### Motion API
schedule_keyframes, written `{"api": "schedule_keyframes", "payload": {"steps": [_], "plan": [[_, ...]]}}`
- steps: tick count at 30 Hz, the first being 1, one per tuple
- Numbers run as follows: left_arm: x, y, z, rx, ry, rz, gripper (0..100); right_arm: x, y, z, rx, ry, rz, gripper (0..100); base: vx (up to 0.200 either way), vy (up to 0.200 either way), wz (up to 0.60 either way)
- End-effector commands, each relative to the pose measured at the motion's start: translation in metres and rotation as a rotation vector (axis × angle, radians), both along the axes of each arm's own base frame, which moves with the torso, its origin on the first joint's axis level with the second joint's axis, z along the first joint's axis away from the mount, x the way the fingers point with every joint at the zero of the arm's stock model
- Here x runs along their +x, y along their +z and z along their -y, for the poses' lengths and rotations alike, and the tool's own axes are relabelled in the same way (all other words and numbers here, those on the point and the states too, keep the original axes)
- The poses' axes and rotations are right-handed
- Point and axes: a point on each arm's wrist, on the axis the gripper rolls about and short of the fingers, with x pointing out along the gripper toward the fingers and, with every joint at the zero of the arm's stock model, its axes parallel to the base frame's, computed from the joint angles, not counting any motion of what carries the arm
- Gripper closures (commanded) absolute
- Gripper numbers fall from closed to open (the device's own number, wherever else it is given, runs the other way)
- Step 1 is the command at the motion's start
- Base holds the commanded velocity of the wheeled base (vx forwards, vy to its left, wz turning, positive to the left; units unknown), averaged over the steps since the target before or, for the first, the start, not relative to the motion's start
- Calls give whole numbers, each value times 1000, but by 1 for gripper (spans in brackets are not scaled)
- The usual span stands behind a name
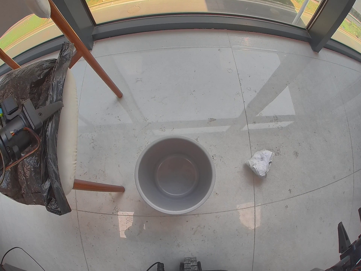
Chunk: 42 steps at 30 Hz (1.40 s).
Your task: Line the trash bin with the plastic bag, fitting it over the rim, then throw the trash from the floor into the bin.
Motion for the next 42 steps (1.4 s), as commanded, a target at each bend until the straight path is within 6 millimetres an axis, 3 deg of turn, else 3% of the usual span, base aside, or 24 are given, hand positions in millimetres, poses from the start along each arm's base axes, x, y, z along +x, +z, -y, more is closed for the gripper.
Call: {"api": "schedule_keyframes", "payload": {"steps": [1, 7, 19, 28, 35, 42], "plan": [[-10, 17, 2, -85, -58, 40, 100, 1, -5, 0, 1, 0, -8, 0, 0, 0, 0], [-37, 26, 6, -137, -220, 65, 100, 1, -5, 0, 3, 0, -7, 0, 0, 0, 0], [-61, 41, 18, -153, -414, 122, 100, 1, -5, 0, -3, 0, -7, 0, 0, 0, 0], [-64, 46, 26, -155, -488, 139, 100, 1, -5, 0, -3, 2, -7, 0, 0, 0, 0], [-68, 50, 44, -164, -621, 137, 100, 1, -5, 0, -2, 2, -7, 0, 0, 0, 0], [-57, 49, 65, -164, -725, 96, 100, 1, -5, 0, -2, 2, -7, 0, 0, 0, 0]]}}
